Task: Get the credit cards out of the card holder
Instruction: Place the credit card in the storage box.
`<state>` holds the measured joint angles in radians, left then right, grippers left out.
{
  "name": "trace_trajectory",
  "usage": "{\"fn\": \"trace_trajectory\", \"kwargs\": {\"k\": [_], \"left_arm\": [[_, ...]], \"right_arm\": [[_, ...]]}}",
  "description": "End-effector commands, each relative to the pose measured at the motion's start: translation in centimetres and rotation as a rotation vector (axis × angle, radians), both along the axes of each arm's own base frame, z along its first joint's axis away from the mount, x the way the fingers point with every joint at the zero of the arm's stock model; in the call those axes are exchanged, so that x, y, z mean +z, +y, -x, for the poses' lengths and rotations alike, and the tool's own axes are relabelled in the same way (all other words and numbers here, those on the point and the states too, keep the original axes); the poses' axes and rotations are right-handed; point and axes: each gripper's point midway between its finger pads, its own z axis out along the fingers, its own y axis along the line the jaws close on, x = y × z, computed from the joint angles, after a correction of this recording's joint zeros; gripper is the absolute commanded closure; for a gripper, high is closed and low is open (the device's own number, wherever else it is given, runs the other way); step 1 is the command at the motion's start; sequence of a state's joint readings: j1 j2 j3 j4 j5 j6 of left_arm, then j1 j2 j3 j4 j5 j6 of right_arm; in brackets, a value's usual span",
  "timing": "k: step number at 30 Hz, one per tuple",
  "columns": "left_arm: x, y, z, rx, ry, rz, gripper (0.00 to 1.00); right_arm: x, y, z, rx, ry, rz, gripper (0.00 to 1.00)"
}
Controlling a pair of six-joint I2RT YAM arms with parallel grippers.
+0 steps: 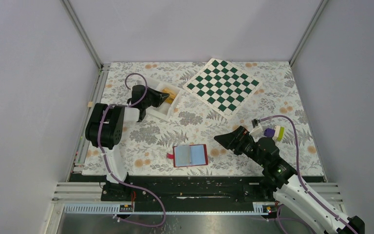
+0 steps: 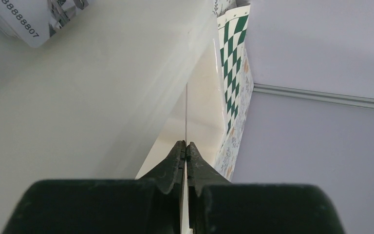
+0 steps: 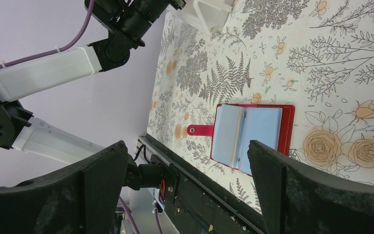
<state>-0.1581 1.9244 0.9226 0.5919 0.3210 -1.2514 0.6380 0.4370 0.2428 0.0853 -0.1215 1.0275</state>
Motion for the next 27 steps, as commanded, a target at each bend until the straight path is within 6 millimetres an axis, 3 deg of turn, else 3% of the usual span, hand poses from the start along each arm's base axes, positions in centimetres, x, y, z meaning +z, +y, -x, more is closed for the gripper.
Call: {"fn": "trace_trajectory", "kwargs": {"k": [1,6,14,21,27], "left_arm": [[0.3,0.4,-1.1,0.025,-0.024,-0.05,1.0],[0.6,0.7,-0.9,0.027,-0.034,-0.087,1.0],[-1.0,-0.4,-0.5,0.029,0.019,-0.107,0.94],[-0.6,-0.8,-0.5,0.027,0.031,-0.192,0.94],[-1.6,-0.8,-0.4,0.029,0.073,-0.237,0.92]], "right_arm": [[1.7,-0.3,-0.3,-0.021,-0.037,-0.01,0.0],[1.8,-0.4,-0.4,-0.023,-0.039,-0.011,0.0],[1.7,-0.4,-0.2,-0.021,-0.036,-0.013,0.01],[1.8,-0.6,-0.1,-0.025,-0.046,-0.011,0.01],[1.9,-0.6,0.1,-0.021,-0.05,-0.016,0.01]]}}
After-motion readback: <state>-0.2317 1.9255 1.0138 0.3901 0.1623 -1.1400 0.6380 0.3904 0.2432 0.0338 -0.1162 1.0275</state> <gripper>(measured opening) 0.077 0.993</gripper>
